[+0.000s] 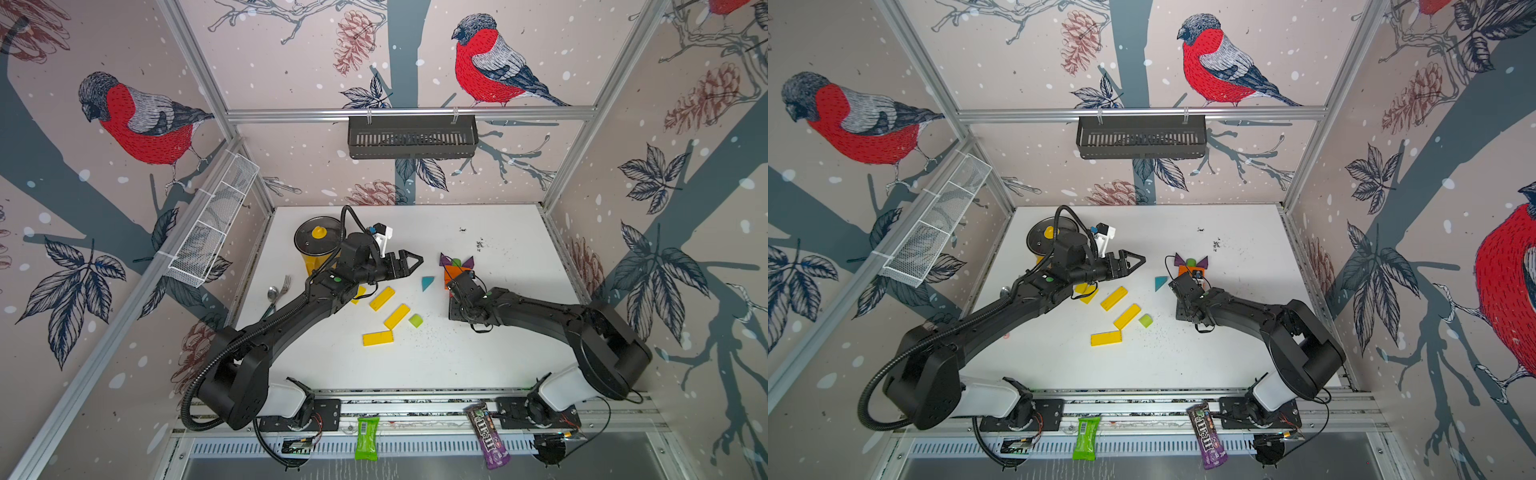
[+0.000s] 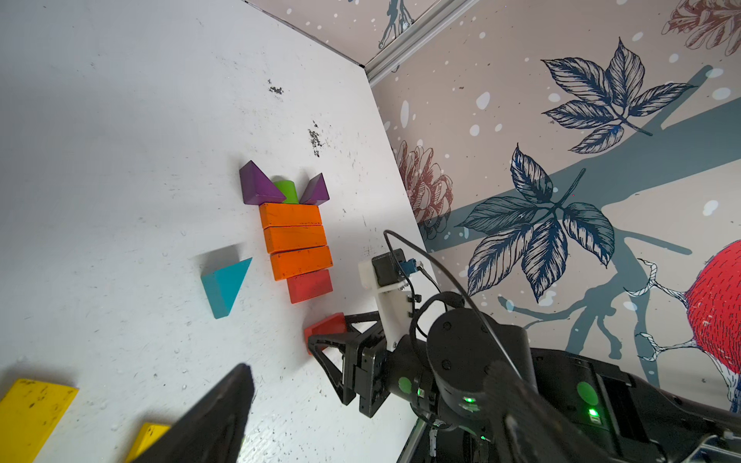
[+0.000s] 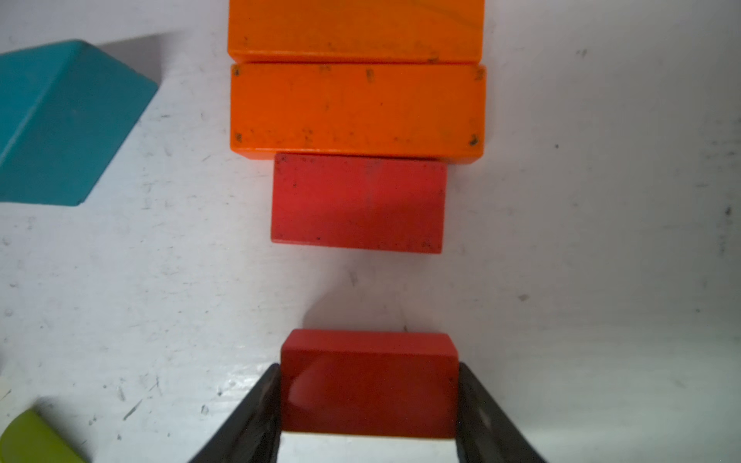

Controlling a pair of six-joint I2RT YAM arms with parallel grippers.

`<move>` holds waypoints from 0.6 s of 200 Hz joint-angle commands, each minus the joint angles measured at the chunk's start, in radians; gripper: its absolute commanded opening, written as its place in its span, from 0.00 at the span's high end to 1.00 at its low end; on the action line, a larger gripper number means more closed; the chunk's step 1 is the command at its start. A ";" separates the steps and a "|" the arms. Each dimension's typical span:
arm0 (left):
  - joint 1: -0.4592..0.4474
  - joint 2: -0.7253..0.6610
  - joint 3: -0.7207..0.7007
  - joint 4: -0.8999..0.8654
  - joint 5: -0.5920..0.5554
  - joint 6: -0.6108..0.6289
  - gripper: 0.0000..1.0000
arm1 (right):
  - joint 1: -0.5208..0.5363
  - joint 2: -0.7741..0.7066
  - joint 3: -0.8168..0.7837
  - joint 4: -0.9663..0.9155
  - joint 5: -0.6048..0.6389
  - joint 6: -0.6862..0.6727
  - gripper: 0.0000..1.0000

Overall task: Assemble a carrot with building blocks
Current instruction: Assemble the building block at the center of the board.

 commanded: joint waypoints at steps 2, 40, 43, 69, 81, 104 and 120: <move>-0.001 -0.005 -0.001 0.025 0.024 -0.005 0.09 | -0.011 0.008 0.009 0.026 0.017 -0.012 0.41; -0.002 -0.004 0.000 0.024 0.023 -0.003 0.09 | -0.017 0.044 0.030 0.028 0.016 -0.023 0.41; -0.001 -0.005 0.000 0.025 0.024 -0.004 0.09 | -0.016 0.045 0.030 0.030 0.017 -0.023 0.41; -0.002 -0.002 -0.001 0.027 0.024 -0.006 0.09 | -0.018 0.062 0.041 0.029 0.027 -0.034 0.41; 0.000 -0.002 -0.001 0.027 0.026 -0.007 0.09 | -0.020 0.070 0.044 0.033 0.031 -0.035 0.41; -0.002 -0.002 -0.001 0.025 0.020 -0.003 0.09 | -0.020 0.092 0.044 0.046 0.032 -0.038 0.39; -0.002 -0.002 -0.001 0.025 0.021 -0.001 0.09 | -0.024 0.099 0.044 0.050 0.036 -0.040 0.39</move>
